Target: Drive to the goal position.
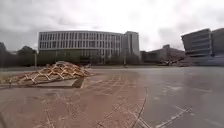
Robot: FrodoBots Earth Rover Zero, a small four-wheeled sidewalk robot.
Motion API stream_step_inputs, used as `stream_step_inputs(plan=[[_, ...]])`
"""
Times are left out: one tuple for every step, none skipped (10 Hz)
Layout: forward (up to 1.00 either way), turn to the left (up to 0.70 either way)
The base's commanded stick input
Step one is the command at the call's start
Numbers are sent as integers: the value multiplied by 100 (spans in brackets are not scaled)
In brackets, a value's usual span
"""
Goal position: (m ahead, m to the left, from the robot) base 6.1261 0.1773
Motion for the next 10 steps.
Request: stream_step_inputs(plan=[[70,0],[70,0],[70,0],[70,0],[70,0],[70,0],[70,0],[70,0],[70,0],[70,0]])
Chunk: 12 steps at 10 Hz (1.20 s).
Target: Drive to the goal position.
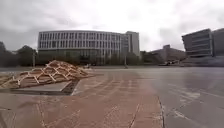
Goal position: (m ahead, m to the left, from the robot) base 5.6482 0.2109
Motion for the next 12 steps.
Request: stream_step_inputs(plan=[[70,0],[70,0],[70,0],[70,0],[70,0],[70,0],[70,0],[70,0],[70,0],[70,0],[70,0],[70,0]])
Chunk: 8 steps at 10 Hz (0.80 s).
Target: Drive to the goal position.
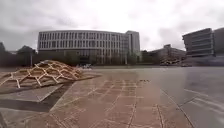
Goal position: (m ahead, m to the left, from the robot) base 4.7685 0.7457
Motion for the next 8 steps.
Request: stream_step_inputs(plan=[[70,0],[70,0],[70,0],[70,0],[70,0],[70,0],[70,0],[70,0]])
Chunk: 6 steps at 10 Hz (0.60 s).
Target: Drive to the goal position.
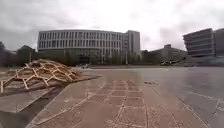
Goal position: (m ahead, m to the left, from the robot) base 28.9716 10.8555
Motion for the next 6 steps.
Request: stream_step_inputs(plan=[[70,0],[70,0],[70,0],[70,0],[70,0],[70,0]])
